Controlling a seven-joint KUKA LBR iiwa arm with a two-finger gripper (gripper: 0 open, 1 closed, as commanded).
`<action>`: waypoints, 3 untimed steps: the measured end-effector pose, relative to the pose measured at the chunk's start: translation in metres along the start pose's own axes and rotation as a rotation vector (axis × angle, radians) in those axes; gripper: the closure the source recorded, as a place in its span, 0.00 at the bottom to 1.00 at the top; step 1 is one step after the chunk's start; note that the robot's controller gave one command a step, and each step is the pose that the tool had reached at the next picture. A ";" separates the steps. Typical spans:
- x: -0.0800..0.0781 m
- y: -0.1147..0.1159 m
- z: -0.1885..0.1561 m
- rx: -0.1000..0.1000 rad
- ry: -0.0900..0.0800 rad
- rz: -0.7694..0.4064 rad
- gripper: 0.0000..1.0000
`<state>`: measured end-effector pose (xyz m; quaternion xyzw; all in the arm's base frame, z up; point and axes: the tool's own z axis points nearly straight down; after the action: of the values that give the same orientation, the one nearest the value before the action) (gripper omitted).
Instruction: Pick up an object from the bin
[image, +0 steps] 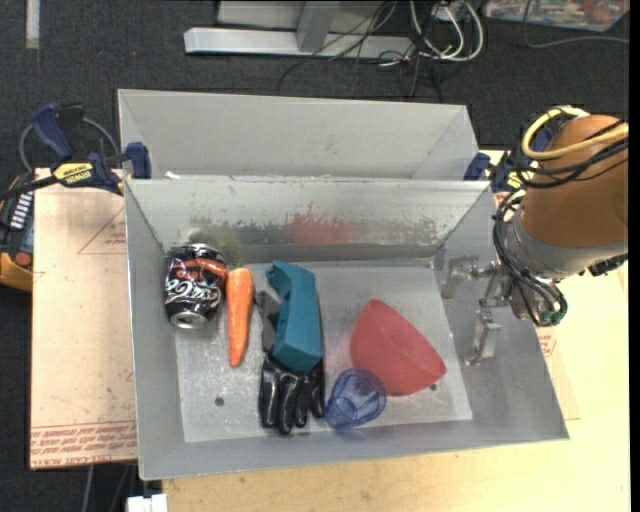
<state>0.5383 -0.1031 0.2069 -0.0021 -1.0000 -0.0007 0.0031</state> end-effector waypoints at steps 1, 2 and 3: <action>-0.002 0.001 -0.005 0.001 -0.008 -0.005 0.00; 0.020 0.012 0.082 0.001 -0.006 -0.188 0.00; 0.031 0.020 0.081 0.000 -0.007 -0.171 0.00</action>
Offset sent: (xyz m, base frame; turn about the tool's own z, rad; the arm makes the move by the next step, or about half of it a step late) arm -0.0359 0.0185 -0.1369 -0.3054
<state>0.5067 -0.0828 0.1261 0.0833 -0.9965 -0.0009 -0.0006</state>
